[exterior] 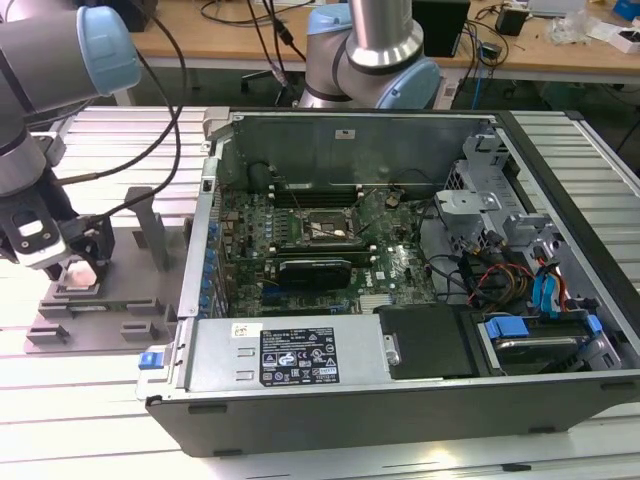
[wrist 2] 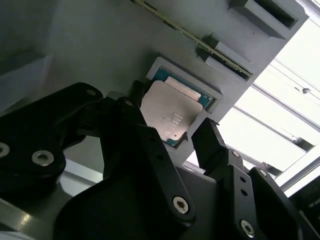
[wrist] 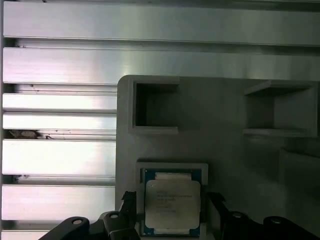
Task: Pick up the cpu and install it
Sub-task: 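Pick up the cpu and move it towards the insertion slot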
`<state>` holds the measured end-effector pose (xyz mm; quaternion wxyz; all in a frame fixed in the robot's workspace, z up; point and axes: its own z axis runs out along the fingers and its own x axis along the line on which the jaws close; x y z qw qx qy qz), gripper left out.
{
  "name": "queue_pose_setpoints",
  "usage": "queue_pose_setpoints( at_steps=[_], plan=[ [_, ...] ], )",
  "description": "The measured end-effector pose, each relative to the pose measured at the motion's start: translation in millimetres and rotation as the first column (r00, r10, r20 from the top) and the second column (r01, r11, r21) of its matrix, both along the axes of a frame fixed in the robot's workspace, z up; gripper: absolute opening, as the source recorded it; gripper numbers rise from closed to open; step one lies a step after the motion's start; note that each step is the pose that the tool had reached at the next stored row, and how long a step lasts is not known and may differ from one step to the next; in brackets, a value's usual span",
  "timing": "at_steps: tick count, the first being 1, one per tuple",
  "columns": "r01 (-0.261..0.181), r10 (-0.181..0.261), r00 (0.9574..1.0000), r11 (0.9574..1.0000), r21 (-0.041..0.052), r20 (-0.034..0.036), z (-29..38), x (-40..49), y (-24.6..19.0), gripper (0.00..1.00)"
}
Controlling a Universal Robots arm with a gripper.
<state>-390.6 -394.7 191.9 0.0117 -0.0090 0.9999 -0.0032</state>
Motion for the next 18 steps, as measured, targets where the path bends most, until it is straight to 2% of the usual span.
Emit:
queue_pose_setpoints(
  at_steps=[9,10,11,13,18],
  plan=[
    [-0.001,0.001,1.0,1.0,-0.0016,-0.0003,-5.7,1.3,-0.3,0.66],
    [-0.001,0.001,0.9999,1.0,-0.0012,-0.0142,-6.0,1.6,-0.3,0.66],
    [-0.001,0.001,0.9998,1.0,-0.0015,-0.0176,-5.8,1.4,-0.3,0.66],
    [-0.001,0.001,0.9998,1.0,-0.0014,-0.021,-5.8,1.3,-0.2,0.66],
    [-0.001,0.001,0.9998,1.0,-0.0013,-0.0212,-5.9,2.4,0.1,0.66]
  ],
)
